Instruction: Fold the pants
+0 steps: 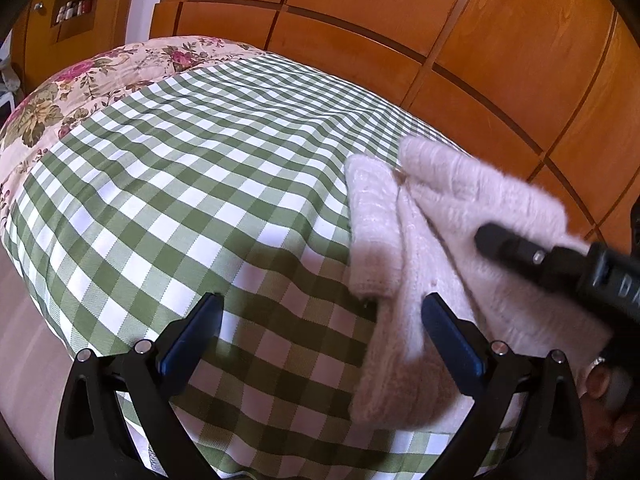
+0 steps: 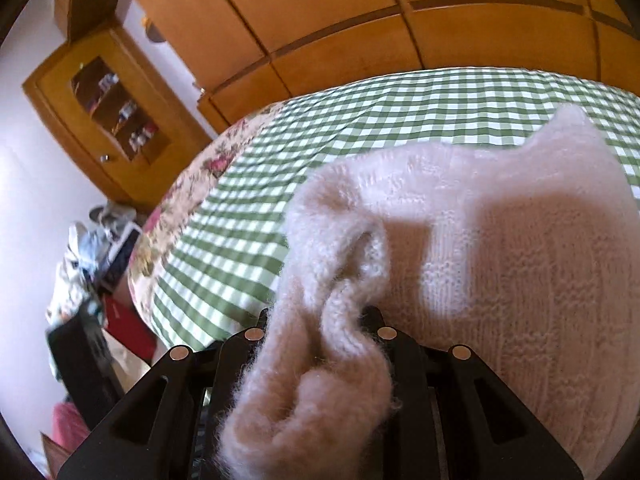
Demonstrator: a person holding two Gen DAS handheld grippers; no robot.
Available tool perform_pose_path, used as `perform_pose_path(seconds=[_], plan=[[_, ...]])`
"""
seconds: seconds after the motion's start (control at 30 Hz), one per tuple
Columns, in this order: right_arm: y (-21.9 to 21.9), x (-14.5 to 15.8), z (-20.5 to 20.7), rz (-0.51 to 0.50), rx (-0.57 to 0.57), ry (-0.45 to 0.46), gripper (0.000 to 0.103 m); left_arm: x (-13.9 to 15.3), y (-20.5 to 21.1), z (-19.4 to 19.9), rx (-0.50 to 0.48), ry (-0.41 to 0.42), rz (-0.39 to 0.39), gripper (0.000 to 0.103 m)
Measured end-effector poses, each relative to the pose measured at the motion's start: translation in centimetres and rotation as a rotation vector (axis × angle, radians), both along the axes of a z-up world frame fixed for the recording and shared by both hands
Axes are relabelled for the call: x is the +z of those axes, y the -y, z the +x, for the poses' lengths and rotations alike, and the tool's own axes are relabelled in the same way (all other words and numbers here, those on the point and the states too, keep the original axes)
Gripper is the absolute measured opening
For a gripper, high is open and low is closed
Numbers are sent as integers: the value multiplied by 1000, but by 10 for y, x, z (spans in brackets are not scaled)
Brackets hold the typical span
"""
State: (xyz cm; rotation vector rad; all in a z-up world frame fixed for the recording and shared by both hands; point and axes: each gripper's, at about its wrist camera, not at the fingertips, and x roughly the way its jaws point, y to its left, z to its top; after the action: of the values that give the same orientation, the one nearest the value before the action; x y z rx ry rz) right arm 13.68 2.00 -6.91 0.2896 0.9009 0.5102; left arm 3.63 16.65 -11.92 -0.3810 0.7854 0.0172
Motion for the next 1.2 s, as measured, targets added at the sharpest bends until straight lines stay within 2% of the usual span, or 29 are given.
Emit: perform_pose_path(seconds=[0.03, 0.1, 0.2, 0.33, 0.47, 0.57, 0.63, 0.7, 0.8, 0.9, 1.0, 1.07, 1.1, 1.13, 1.17, 1.2], plan=[[0, 0, -2, -5, 9, 19, 24, 0, 0, -1, 1, 1, -1, 100], [1, 0, -5, 13, 32, 33, 41, 0, -1, -1, 3, 4, -6, 100], [4, 4, -11, 60, 62, 40, 61, 2, -5, -1, 15, 12, -20, 100], [20, 18, -26, 92, 70, 61, 69, 5, -16, -3, 41, 30, -61, 100], [56, 35, -42, 106, 5, 130, 82, 9, -27, -2, 56, 52, -119, 100], [95, 43, -53, 84, -107, 183, 87, 18, -33, -4, 46, 84, -187, 100], [126, 42, -57, 35, -234, 189, 90, 24, -34, -2, 22, 96, -241, 100], [155, 34, -57, -24, -361, 152, 90, 31, -30, 1, -31, 100, -334, 100], [193, 16, -55, -29, -479, 69, 90, 34, -17, 11, -112, 60, -427, 100], [205, 5, -46, -45, -502, 20, 90, 32, 0, 23, -184, 13, -496, 100], [201, -2, -42, -93, -468, 4, 90, 30, 18, 39, -223, -50, -493, 99], [194, -8, -38, -124, -448, 6, 90, 29, 29, 51, -245, -86, -459, 88], [189, -12, -34, -138, -433, 9, 90, 29, 32, 54, -246, -89, -432, 74], [183, -14, -31, -148, -420, 10, 90, 30, 35, 57, -245, -91, -404, 53], [176, -14, -27, -164, -408, 17, 90, 32, 37, 60, -249, -94, -367, 45], [169, -13, -25, -183, -396, 28, 90, 35, 37, 61, -249, -93, -337, 31]])
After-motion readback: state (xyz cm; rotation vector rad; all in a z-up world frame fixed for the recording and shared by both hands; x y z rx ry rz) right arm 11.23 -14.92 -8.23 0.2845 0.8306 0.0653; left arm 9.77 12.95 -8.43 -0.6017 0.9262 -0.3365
